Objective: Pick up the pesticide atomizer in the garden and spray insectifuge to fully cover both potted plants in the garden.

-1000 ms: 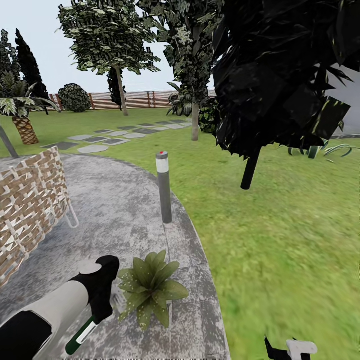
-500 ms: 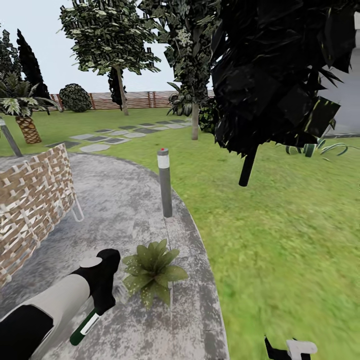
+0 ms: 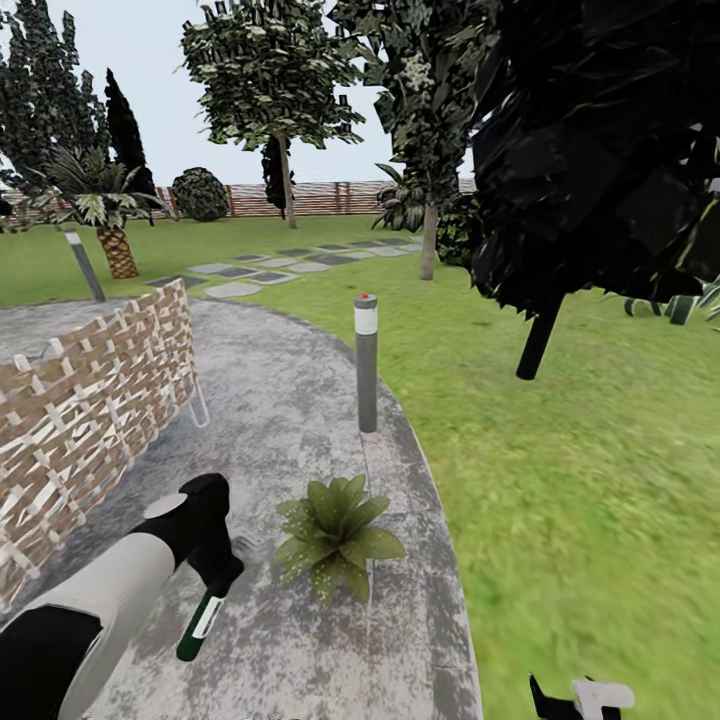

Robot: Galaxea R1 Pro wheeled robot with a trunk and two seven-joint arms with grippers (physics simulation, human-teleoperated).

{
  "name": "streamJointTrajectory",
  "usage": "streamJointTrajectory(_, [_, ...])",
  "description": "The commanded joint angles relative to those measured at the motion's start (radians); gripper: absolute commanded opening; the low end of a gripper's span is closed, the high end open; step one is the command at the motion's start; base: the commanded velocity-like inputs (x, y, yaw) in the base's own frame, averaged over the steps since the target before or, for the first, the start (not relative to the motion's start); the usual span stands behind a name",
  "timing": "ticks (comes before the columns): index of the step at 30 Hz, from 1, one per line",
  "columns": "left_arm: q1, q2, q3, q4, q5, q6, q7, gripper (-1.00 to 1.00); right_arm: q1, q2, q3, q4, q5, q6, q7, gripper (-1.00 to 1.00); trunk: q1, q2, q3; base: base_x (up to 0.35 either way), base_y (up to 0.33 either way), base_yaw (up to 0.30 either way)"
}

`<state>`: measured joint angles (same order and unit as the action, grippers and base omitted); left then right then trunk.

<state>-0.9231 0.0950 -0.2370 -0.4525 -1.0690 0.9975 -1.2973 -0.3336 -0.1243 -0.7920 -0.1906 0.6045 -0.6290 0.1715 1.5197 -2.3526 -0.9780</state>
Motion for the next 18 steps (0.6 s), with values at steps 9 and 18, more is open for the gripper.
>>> streamJointTrajectory(9, [0.004,0.011,-0.003,0.001,-0.011,0.01,-0.005,-1.0,-0.001,0.0,-0.008,0.0,0.001,-0.003,0.009,1.0,0.0,0.0,-0.001,0.078,-0.014,0.181])
streamJointTrajectory(18, [0.004,-0.002,0.007,0.003,-0.175,0.013,-0.007,-1.0,-0.001,0.0,-0.009,-0.001,0.001,-0.003,0.01,1.0,0.0,0.0,-0.001,0.178,-0.21,0.003])
